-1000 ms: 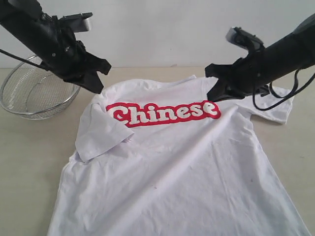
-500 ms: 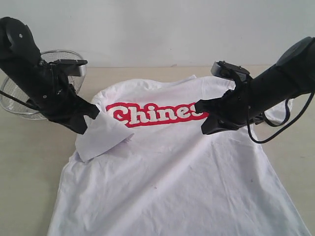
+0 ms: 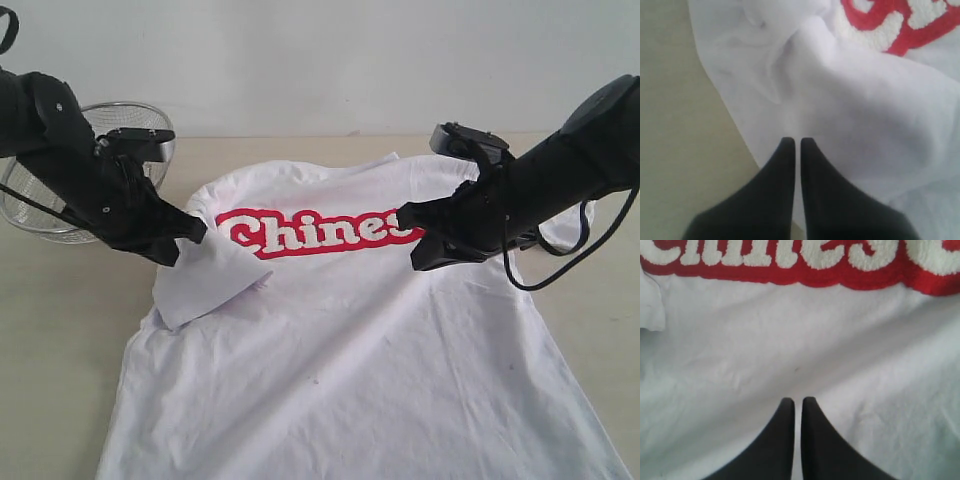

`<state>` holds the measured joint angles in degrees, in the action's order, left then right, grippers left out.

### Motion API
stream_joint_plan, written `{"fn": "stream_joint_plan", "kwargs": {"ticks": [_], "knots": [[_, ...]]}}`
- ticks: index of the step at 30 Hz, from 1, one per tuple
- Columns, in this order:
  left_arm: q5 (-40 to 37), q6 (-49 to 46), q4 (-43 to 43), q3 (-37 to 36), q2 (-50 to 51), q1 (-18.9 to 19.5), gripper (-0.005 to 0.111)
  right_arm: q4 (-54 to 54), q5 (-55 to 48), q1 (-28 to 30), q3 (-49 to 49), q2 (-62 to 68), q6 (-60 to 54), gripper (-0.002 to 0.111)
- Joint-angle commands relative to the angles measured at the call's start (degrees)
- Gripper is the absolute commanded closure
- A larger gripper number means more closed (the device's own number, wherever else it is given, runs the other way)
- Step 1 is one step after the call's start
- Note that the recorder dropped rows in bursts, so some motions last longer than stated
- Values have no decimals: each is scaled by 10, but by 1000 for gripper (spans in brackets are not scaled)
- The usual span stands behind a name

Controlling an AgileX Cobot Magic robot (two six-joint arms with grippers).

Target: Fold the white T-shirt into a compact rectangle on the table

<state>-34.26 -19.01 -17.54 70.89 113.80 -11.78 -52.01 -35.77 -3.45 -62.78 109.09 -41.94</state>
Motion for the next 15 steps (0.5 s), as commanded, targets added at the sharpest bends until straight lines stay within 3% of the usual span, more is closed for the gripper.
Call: {"fn": "stream_joint_plan", "kwargs": {"ticks": [1,8,15], "knots": [[39,11,2,-1,13,1,102,1,2,-1,0,-6,-11,107],[63,9,29,6,52,1,102,1,-2,-1,0,-6,-15,107],[17,124,209,65,64,2,102,5,-9,-1,2,-5,-15,107]]}}
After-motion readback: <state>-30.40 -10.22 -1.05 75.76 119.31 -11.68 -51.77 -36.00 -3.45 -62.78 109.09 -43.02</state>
